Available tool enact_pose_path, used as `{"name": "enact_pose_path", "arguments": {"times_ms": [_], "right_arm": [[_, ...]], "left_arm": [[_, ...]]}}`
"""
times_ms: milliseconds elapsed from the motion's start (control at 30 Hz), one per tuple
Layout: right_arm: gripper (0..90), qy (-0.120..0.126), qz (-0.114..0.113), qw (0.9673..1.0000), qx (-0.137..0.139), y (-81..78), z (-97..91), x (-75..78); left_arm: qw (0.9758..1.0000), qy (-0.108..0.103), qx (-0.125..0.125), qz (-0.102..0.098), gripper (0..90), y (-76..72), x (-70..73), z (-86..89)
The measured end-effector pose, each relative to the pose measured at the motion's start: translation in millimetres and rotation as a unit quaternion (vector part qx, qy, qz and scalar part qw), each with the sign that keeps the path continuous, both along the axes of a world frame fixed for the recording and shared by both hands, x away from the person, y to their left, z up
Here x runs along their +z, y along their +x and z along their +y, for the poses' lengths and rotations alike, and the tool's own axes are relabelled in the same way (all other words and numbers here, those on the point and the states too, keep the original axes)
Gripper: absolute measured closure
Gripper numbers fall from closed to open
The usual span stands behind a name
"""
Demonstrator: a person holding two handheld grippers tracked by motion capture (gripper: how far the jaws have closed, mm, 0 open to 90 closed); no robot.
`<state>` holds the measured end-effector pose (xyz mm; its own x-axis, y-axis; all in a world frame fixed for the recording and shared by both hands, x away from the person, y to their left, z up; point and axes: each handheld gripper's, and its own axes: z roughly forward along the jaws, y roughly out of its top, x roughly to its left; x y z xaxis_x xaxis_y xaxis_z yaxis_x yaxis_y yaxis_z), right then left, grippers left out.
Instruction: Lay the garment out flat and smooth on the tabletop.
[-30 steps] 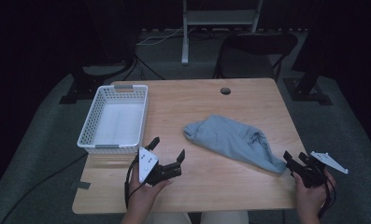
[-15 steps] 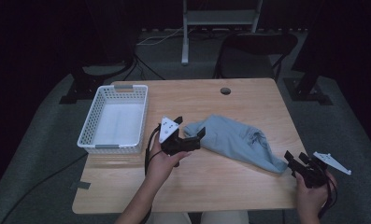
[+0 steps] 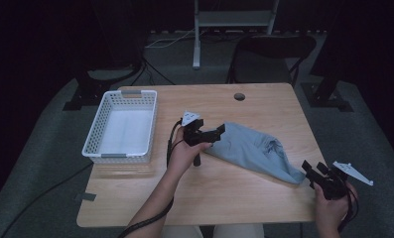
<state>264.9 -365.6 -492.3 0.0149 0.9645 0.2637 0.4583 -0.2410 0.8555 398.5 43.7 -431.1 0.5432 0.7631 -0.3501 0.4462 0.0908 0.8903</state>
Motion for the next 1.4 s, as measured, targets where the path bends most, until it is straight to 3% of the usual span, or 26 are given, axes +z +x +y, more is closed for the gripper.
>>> {"name": "enact_pose_path", "arguments": {"times_ms": [67,100,133,167,267,367,467,633,667,733,767,833,900,967,1067,1167,1333,1367,1400], "right_arm": [[38.0,-0.001,-0.001,1.0000,0.000,-0.1,0.1,0.0],[38.0,0.000,0.000,1.0000,0.001,0.1,-0.1,0.0],[38.0,0.000,0.000,1.0000,0.001,0.1,-0.1,0.0],[38.0,0.001,0.000,1.0000,0.000,0.0,-0.4,-0.1],[38.1,0.000,0.000,1.0000,0.001,0.1,-0.2,-0.1],[38.3,0.000,0.000,1.0000,0.001,0.1,-0.1,0.0],[38.4,0.002,0.000,1.0000,0.001,0.2,-0.5,-0.1],[38.7,0.002,0.002,1.0000,0.001,0.3,-0.2,-0.1],[38.9,0.003,0.003,1.0000,0.001,0.4,-0.2,-0.2],[39.1,0.003,0.003,1.0000,0.000,0.2,-0.2,-0.1],[39.1,0.003,0.002,1.0000,0.000,0.1,-0.3,-0.1],[39.2,0.002,0.002,1.0000,0.000,0.2,-0.2,-0.1],[39.4,0.001,0.001,1.0000,0.000,-0.1,0.1,-0.1],[39.4,0.001,0.002,1.0000,0.000,0.1,0.0,-0.1],[39.4,0.001,0.001,1.0000,-0.001,-0.1,0.0,-0.1],[39.4,0.000,0.001,1.0000,0.000,0.0,0.1,-0.1],[39.4,0.000,0.002,1.0000,0.000,0.1,0.3,-0.1],[39.4,-0.001,0.002,1.0000,0.000,0.1,0.6,0.0],[39.4,-0.002,0.002,1.0000,0.000,0.1,0.6,0.0]], "left_arm": [[0.9999,0.001,-0.003,0.012,8.5,6.9,-6.2,-2.6],[0.9992,-0.012,-0.010,0.036,9.0,11.8,-13.3,-5.7],[0.9992,-0.012,-0.010,0.036,9.2,11.8,-13.3,-5.7],[0.9983,-0.015,-0.018,0.053,9.7,15.4,-20.2,-9.0],[0.9973,-0.012,-0.026,0.067,12.8,18.5,-26.5,-13.3],[0.9964,0.008,-0.040,0.075,12.8,20.8,-32.3,-18.8],[0.9932,0.039,-0.050,0.098,12.8,23.4,-38.9,-24.6],[0.9881,0.087,-0.066,0.108,13.0,25.1,-49.6,-33.2],[0.9879,0.090,-0.064,0.109,18.4,25.3,-50.8,-34.3],[0.9883,0.090,-0.067,0.104,23.1,25.6,-52.2,-34.6],[0.9878,0.092,-0.070,0.105,33.1,25.5,-52.3,-34.2],[0.9877,0.094,-0.072,0.102,37.6,24.7,-52.5,-33.8],[0.9869,0.100,-0.084,0.095,47.5,23.1,-52.3,-32.6],[0.9864,0.095,-0.094,0.097,56.7,22.0,-50.6,-30.1],[0.9885,0.071,-0.093,0.096,73.0,18.8,-45.4,-25.3],[0.9891,0.086,-0.094,0.074,79.0,12.9,-40.2,-22.0],[0.9903,0.103,-0.082,0.046,80.3,-1.3,-28.7,-11.9],[0.9901,0.109,-0.080,0.037,80.2,-4.2,-26.8,-10.3],[0.9897,0.123,-0.072,0.017,80.3,-11.4,-22.0,-7.4]]}}
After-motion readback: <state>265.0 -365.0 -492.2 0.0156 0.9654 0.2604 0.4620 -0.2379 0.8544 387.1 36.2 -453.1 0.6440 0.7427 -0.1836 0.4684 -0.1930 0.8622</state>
